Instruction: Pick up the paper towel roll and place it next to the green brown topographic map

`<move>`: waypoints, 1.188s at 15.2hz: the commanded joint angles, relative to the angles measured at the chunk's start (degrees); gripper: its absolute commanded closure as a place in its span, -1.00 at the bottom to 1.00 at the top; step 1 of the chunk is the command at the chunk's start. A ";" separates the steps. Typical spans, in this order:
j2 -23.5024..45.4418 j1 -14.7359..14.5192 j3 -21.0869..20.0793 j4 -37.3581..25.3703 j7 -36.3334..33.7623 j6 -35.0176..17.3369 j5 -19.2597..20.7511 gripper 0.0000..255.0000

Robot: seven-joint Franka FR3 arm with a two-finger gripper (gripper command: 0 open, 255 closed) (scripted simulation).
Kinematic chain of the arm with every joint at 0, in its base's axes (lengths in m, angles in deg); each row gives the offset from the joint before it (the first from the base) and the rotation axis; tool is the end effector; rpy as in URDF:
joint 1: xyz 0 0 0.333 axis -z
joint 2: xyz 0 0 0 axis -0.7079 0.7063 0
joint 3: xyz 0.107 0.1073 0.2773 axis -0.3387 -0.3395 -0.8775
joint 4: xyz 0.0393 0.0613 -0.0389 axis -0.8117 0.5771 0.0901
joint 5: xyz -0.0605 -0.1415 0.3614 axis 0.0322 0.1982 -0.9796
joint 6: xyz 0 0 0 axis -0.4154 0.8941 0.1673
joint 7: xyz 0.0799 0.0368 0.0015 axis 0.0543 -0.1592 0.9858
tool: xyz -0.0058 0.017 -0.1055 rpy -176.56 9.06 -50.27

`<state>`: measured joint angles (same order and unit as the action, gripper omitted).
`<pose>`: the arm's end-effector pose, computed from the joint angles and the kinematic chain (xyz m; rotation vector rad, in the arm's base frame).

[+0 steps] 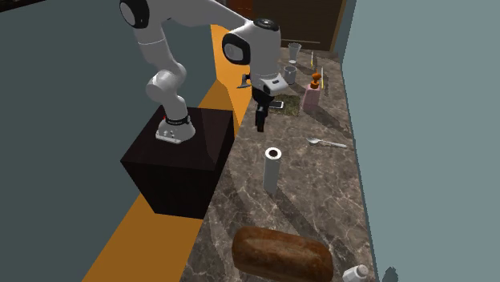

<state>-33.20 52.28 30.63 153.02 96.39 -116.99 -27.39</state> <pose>0.4766 -0.2504 0.4946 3.1178 -0.1397 0.0278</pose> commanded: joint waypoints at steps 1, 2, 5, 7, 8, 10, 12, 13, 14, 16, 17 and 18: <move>4.28 0.62 1.03 -3.60 1.93 -0.58 -1.55 -1.00; 6.46 1.05 1.49 -5.44 2.95 -0.83 -2.43 -1.00; 13.14 2.71 2.50 -11.47 5.90 -1.10 -5.28 -1.00; 17.72 4.12 2.88 -15.98 7.72 -0.87 -7.26 -1.00; 20.04 4.92 2.97 -18.39 8.56 -0.63 -8.25 -1.00; 21.21 5.36 2.88 -18.92 8.95 -1.20 -8.73 -1.00; 21.63 5.41 2.79 -17.93 9.08 -2.58 -8.94 -1.00; 21.86 5.43 2.75 -17.46 9.16 -3.26 -9.05 -1.00; 22.10 5.45 2.71 -17.00 9.24 -3.94 -9.18 -1.00; 22.77 5.52 2.59 -15.89 9.46 -5.66 -9.51 -1.00; 22.76 5.52 2.59 -15.88 9.45 -5.67 -9.51 -1.00; 22.76 5.52 2.59 -15.88 9.46 -5.66 -9.51 -1.00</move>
<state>-10.59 57.80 33.26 137.13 105.83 -122.47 -36.83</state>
